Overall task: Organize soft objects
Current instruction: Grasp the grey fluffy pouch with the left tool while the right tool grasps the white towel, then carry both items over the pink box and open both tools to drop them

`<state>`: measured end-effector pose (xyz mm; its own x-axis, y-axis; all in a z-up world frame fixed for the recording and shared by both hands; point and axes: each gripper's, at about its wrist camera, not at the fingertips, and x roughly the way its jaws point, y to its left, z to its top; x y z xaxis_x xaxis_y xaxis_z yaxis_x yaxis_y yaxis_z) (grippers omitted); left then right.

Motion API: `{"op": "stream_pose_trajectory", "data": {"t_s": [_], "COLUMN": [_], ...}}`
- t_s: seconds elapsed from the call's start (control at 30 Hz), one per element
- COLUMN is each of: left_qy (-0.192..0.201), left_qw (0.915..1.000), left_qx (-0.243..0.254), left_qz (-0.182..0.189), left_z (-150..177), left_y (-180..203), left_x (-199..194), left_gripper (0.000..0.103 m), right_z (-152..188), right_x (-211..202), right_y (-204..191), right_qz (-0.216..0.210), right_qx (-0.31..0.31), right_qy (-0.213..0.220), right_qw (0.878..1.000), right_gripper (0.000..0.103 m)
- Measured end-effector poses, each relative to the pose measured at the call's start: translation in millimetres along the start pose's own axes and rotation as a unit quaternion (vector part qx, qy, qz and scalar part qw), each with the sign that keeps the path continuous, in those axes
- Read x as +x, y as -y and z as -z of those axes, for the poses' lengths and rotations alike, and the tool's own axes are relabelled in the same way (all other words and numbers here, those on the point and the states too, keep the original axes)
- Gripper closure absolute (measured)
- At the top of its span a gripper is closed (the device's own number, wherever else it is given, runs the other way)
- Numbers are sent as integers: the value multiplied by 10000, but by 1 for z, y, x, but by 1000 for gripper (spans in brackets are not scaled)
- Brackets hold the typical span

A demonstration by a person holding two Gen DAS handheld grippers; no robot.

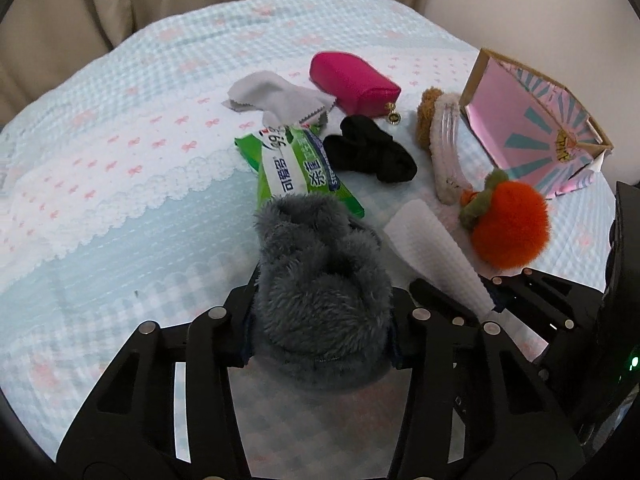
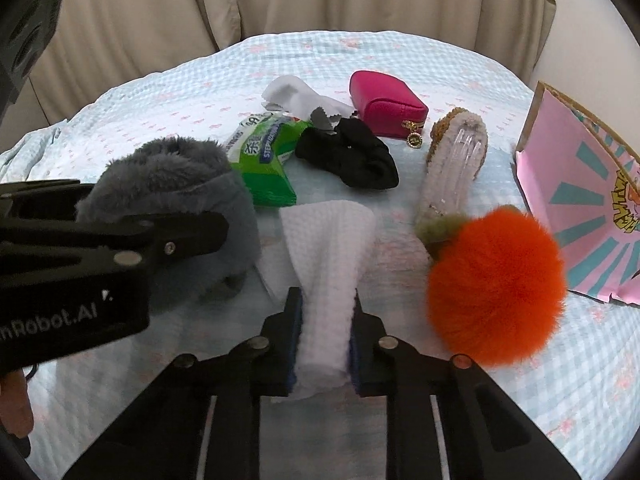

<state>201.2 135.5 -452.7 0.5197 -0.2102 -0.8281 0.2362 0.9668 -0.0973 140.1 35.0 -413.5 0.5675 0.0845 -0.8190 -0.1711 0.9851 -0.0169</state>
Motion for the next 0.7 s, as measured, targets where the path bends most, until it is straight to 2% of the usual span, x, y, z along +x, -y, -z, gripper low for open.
{"op": "stream_pose_trajectory", "data": {"t_s": [0.33, 0.7], "left_qy": [331, 669], "left_qw": [9994, 9968], "left_qx": [-128, -338], "left_qz": [-17, -283], "left_z": [-19, -73], "left_y": [3, 21], "left_x": [-66, -173], "left_gripper": [59, 59], "right_z": [-10, -60], "right_x": [-47, -169], "right_y": [5, 16], "right_qz": [77, 129], "right_qx": [278, 574], "right_qy": [146, 510], "right_qw": [9995, 9970], "right_gripper": [86, 86]}}
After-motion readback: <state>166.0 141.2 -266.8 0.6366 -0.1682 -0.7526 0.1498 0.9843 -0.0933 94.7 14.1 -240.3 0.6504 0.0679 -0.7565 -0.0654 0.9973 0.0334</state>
